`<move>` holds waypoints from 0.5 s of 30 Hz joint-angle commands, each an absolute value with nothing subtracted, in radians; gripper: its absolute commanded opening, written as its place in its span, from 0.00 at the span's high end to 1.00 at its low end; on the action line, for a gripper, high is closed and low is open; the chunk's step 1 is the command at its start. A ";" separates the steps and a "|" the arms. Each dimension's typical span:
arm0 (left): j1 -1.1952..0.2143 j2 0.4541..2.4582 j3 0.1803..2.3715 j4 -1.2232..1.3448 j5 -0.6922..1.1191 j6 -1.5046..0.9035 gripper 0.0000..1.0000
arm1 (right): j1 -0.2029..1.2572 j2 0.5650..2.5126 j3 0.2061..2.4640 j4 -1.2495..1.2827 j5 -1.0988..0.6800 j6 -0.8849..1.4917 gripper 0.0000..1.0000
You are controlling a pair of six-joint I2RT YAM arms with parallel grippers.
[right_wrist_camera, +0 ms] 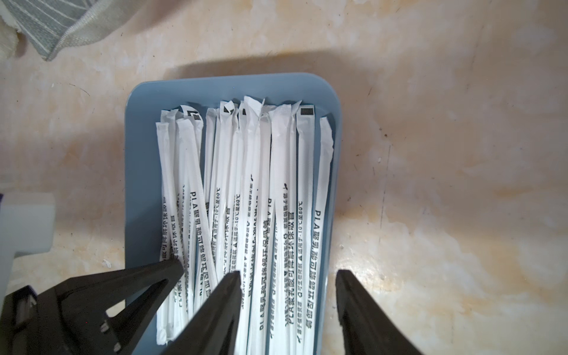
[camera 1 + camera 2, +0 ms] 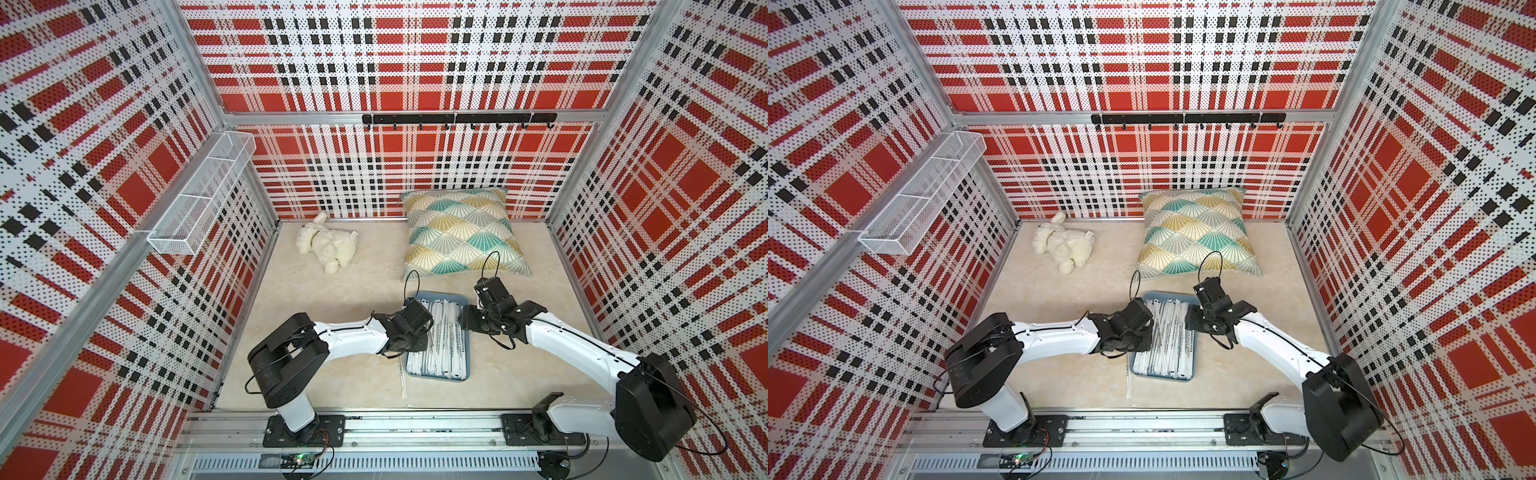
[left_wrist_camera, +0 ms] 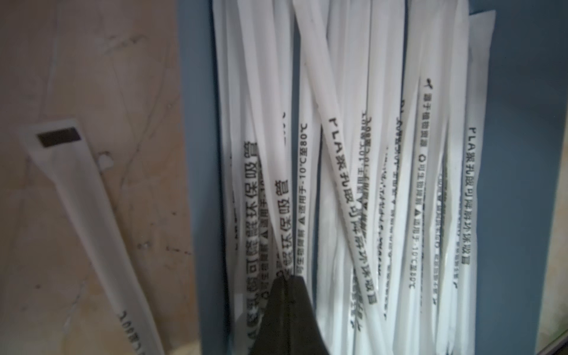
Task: Put the straws into the storage box
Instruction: Place the straw in the storage box.
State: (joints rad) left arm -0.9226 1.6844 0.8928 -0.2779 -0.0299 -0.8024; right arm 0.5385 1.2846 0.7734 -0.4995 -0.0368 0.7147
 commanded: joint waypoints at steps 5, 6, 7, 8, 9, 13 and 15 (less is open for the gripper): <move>-0.923 1.672 0.934 -0.298 -0.026 -0.753 0.85 | 0.545 1.266 0.778 -0.494 -0.022 0.710 0.44; -0.921 1.662 0.940 -0.306 -0.031 -0.748 0.82 | 0.545 1.265 0.776 -0.495 -0.020 0.710 0.44; -0.919 1.648 0.946 -0.313 -0.035 -0.743 0.79 | 0.545 1.263 0.774 -0.496 -0.021 0.709 0.44; -0.918 1.633 0.949 -0.315 -0.035 -0.739 0.77 | 0.545 1.263 0.772 -0.495 -0.020 0.710 0.44; -0.915 1.612 0.952 -0.318 -0.035 -0.734 0.75 | 0.545 1.263 0.771 -0.496 -0.021 0.709 0.44; -0.896 1.517 0.948 -0.322 -0.016 -0.710 0.72 | 0.545 1.266 0.768 -0.490 -0.025 0.711 0.44; -0.874 1.464 0.926 -0.334 -0.022 -0.696 0.72 | 0.545 1.266 0.769 -0.490 -0.028 0.711 0.44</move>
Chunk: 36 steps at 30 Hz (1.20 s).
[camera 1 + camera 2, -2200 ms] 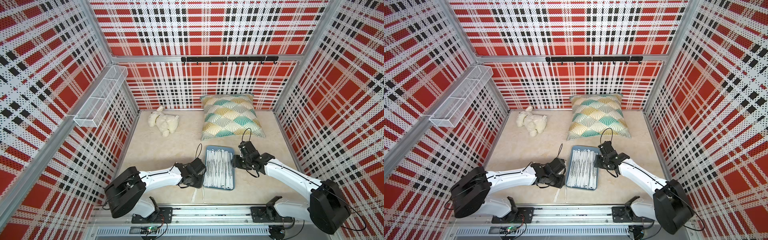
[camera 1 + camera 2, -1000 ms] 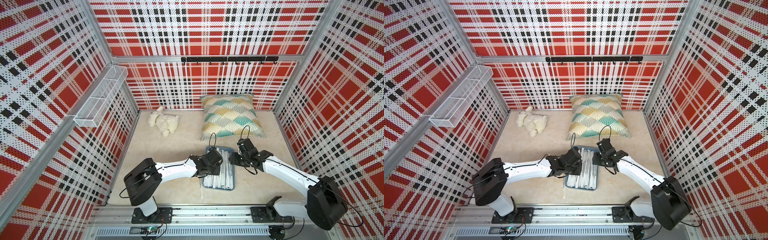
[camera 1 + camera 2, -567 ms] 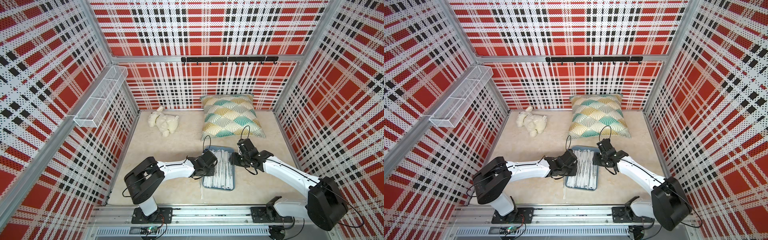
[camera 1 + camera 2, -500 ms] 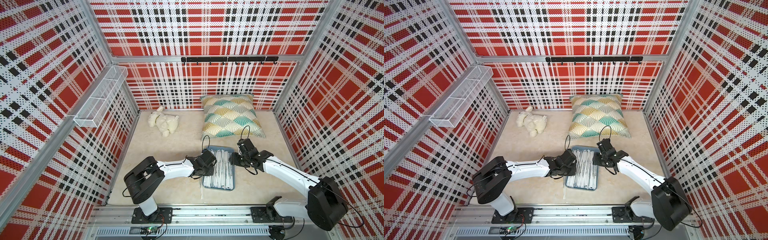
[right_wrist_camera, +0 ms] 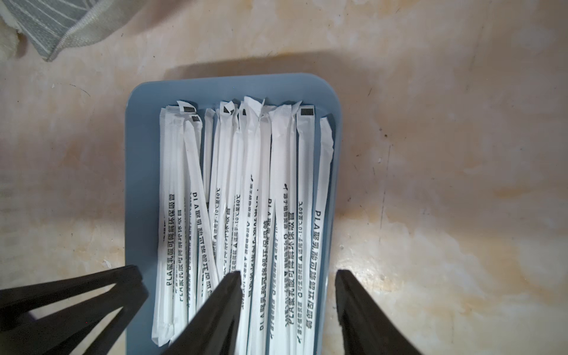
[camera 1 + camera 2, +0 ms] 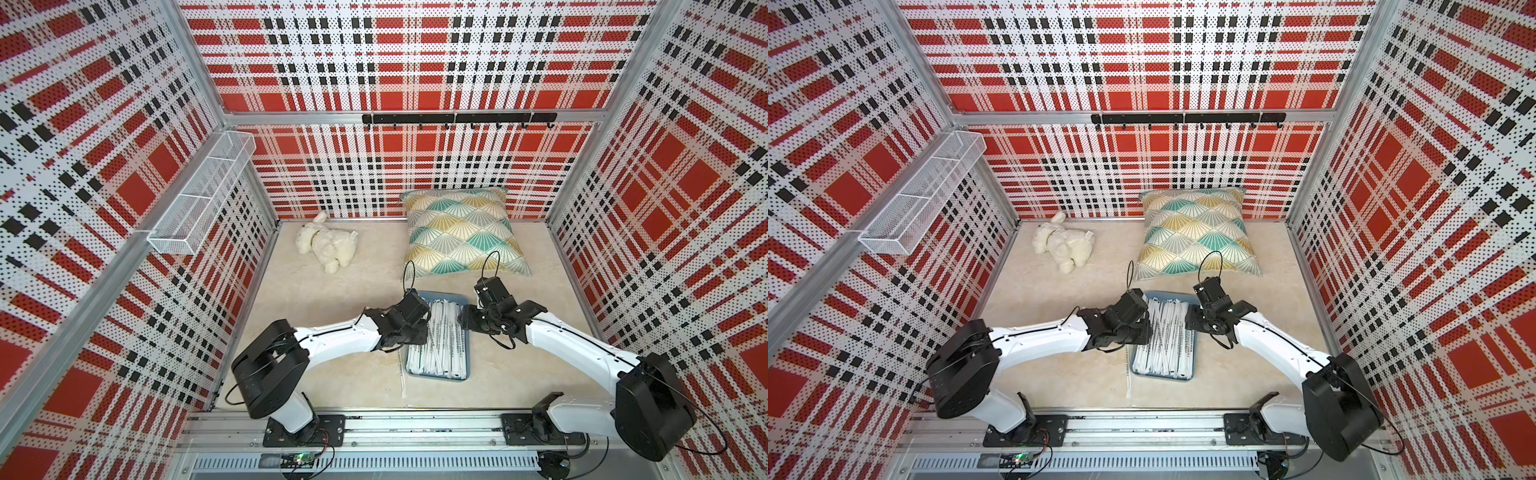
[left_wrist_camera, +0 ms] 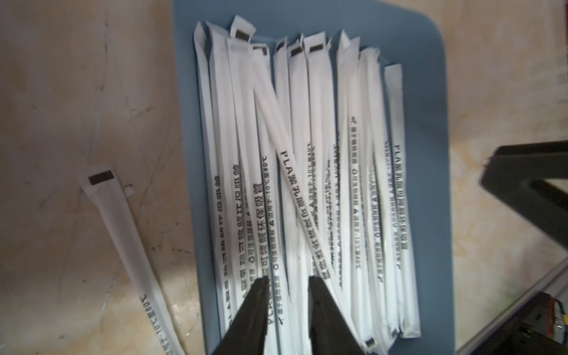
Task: Put the straws into the storage box
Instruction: Pick up the straw from the center of the board.
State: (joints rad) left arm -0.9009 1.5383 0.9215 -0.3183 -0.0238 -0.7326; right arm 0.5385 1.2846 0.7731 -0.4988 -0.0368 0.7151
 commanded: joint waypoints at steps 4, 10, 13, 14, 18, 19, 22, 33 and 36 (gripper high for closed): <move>-0.779 1.365 0.821 -0.413 -0.058 -0.666 0.68 | 0.545 1.257 0.766 -0.496 -0.023 0.710 0.44; -0.746 1.336 0.711 -0.470 -0.067 -0.683 0.61 | 0.545 1.266 0.761 -0.480 -0.031 0.714 0.44; -0.767 1.379 0.719 -0.438 -0.077 -0.687 0.60 | 0.548 1.290 0.770 -0.473 -0.037 0.713 0.44; -0.774 1.393 0.724 -0.419 -0.075 -0.687 0.60 | 0.548 1.291 0.775 -0.474 -0.036 0.712 0.44; -0.794 1.443 0.742 -0.385 -0.069 -0.688 0.58 | 0.550 1.275 0.770 -0.489 -0.021 0.708 0.44; -0.802 1.457 0.747 -0.382 -0.072 -0.686 0.58 | 0.551 1.272 0.766 -0.492 -0.015 0.707 0.44; -0.826 1.508 0.763 -0.371 -0.077 -0.682 0.57 | 0.549 1.270 0.758 -0.488 -0.015 0.709 0.44; -0.834 1.577 0.756 -0.432 -0.162 -0.671 0.81 | 0.549 1.270 0.758 -0.486 -0.014 0.704 0.44; -0.825 1.550 0.786 -0.475 -0.192 -0.650 0.91 | 0.549 1.275 0.759 -0.480 -0.018 0.704 0.44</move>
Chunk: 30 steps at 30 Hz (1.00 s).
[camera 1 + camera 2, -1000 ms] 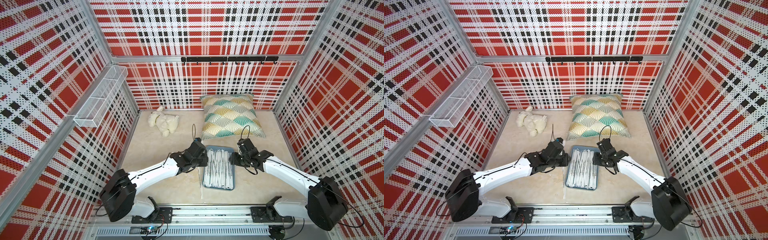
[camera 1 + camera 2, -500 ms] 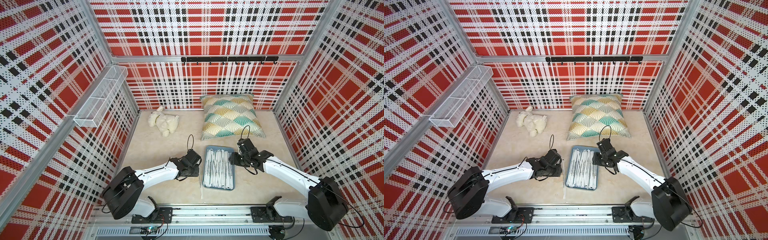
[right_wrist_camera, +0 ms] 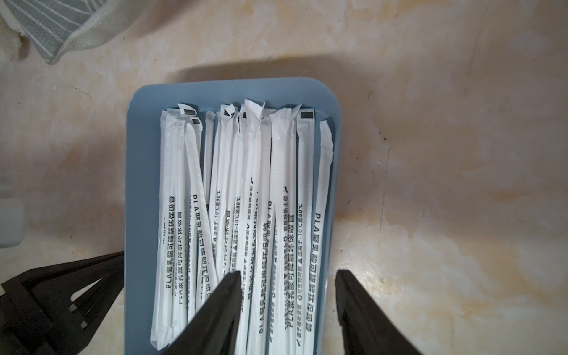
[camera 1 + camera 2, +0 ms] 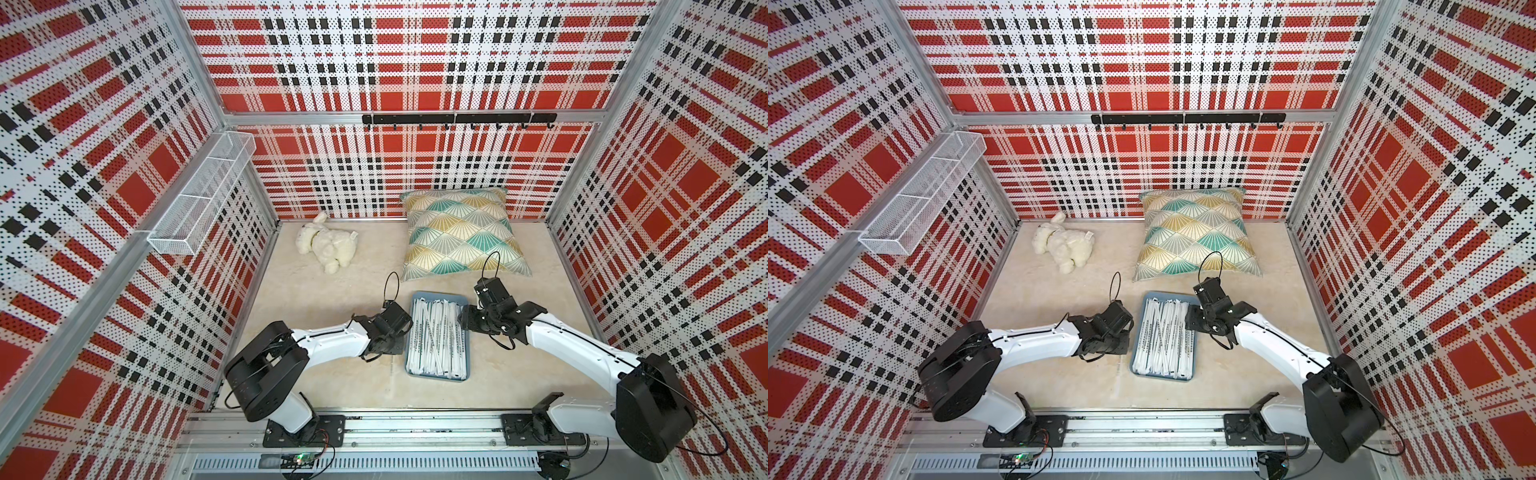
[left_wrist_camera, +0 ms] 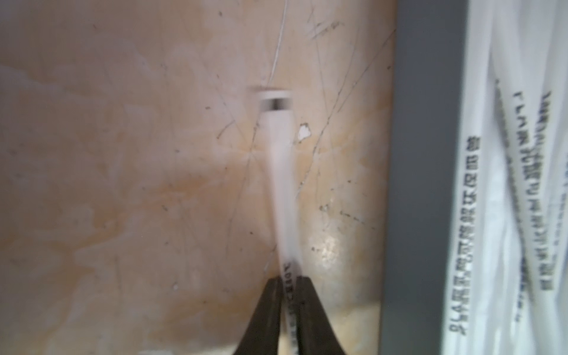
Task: Put the straws into the storage box
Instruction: Pick up the straw from the center of the board, then place the straw in the storage box.
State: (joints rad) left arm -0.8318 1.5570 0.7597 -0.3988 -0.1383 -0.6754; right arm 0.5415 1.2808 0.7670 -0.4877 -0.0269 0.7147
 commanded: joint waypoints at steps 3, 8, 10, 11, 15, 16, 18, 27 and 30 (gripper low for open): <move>-0.778 1.506 0.848 -0.500 -0.209 -0.629 0.96 | 0.550 1.285 0.767 -0.476 -0.025 0.705 0.44; -0.791 1.459 1.007 -0.492 -0.187 -0.625 0.99 | 0.549 1.272 0.768 -0.488 -0.017 0.706 0.44; -0.834 1.470 1.057 -0.454 -0.169 -0.629 0.99 | 0.551 1.274 0.766 -0.486 -0.020 0.710 0.44; -0.855 1.487 1.073 -0.432 -0.158 -0.629 0.99 | 0.551 1.278 0.766 -0.477 -0.026 0.713 0.44; -0.880 1.578 1.109 -0.368 -0.135 -0.634 0.99 | 0.570 1.304 0.777 -0.463 -0.027 0.728 0.44; -0.881 1.601 1.112 -0.354 -0.137 -0.636 0.99 | 0.576 1.308 0.781 -0.465 -0.023 0.730 0.44; -0.879 1.639 1.114 -0.330 -0.133 -0.653 0.99 | 0.584 1.310 0.785 -0.466 -0.020 0.734 0.44; -0.916 1.674 0.995 -0.218 -0.131 -0.822 0.98 | 0.585 1.296 0.783 -0.488 -0.001 0.732 0.44; -0.912 1.665 0.975 -0.209 -0.167 -0.854 0.97 | 0.586 1.310 0.787 -0.483 -0.006 0.729 0.44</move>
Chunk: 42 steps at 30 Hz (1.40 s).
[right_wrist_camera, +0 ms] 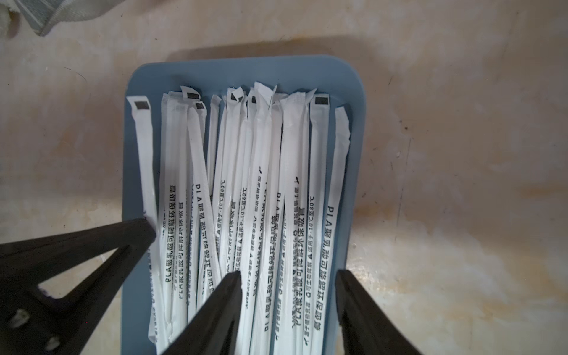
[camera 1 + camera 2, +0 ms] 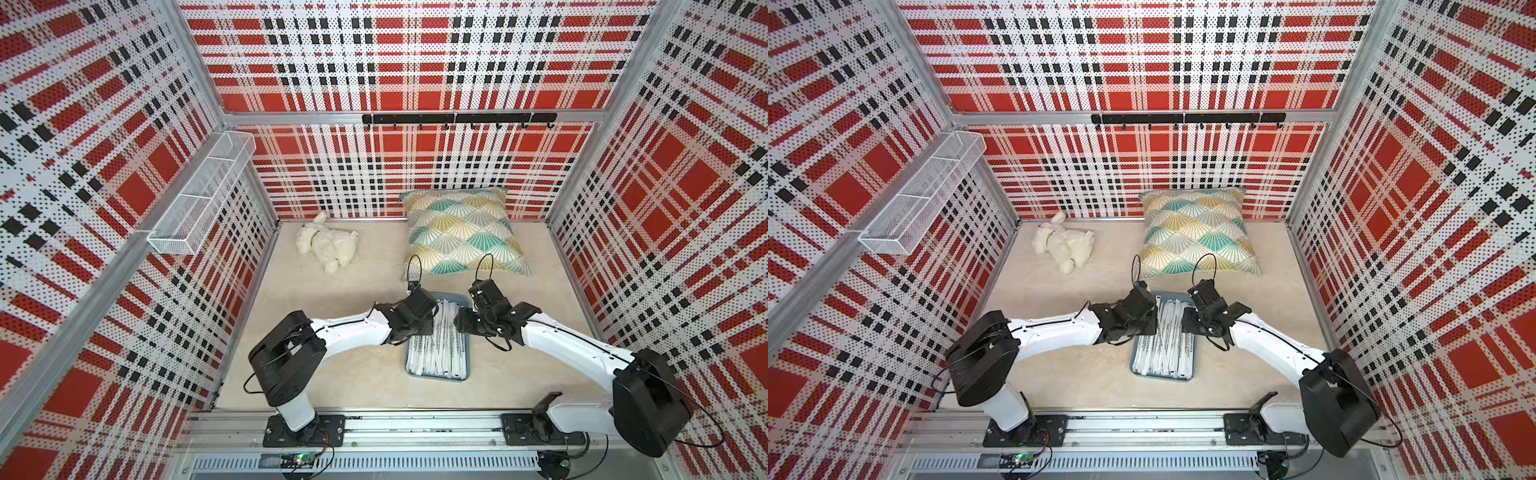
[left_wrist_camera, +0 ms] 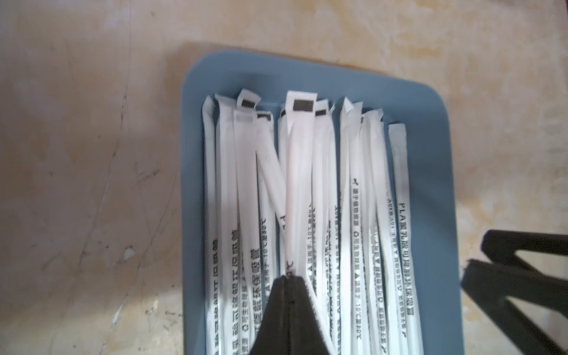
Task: Put the straws into the storage box
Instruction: Place the straw in the storage box.
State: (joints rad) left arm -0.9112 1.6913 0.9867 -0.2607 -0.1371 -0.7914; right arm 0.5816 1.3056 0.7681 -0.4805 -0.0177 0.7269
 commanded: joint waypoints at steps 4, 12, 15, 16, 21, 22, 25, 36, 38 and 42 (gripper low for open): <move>-0.904 1.674 0.954 -0.183 -0.169 -0.891 0.96 | 0.585 1.316 0.801 -0.487 -0.004 0.720 0.44; -0.890 1.726 0.941 -0.147 -0.137 -0.913 0.96 | 0.585 1.315 0.805 -0.493 0.004 0.716 0.44; -0.886 1.735 0.943 -0.141 -0.132 -0.907 0.96 | 0.584 1.312 0.802 -0.494 0.009 0.715 0.44; -0.885 1.740 0.945 -0.141 -0.131 -0.907 0.96 | 0.584 1.312 0.800 -0.493 0.009 0.716 0.44; -0.890 1.766 0.944 -0.124 -0.109 -0.911 0.96 | 0.584 1.310 0.792 -0.486 0.008 0.720 0.44; -0.889 1.771 0.942 -0.118 -0.106 -0.911 0.96 | 0.585 1.308 0.791 -0.485 0.010 0.719 0.44; -0.890 1.782 0.942 -0.108 -0.100 -0.911 0.96 | 0.584 1.307 0.789 -0.486 0.012 0.720 0.44; -0.887 1.819 0.989 -0.107 -0.041 -0.854 0.95 | 0.585 1.303 0.782 -0.482 0.012 0.725 0.44; -0.887 1.827 0.995 -0.111 -0.027 -0.843 0.94 | 0.584 1.301 0.779 -0.480 0.013 0.726 0.44; -0.885 1.810 1.003 -0.138 -0.034 -0.832 0.91 | 0.584 1.299 0.781 -0.485 0.012 0.726 0.44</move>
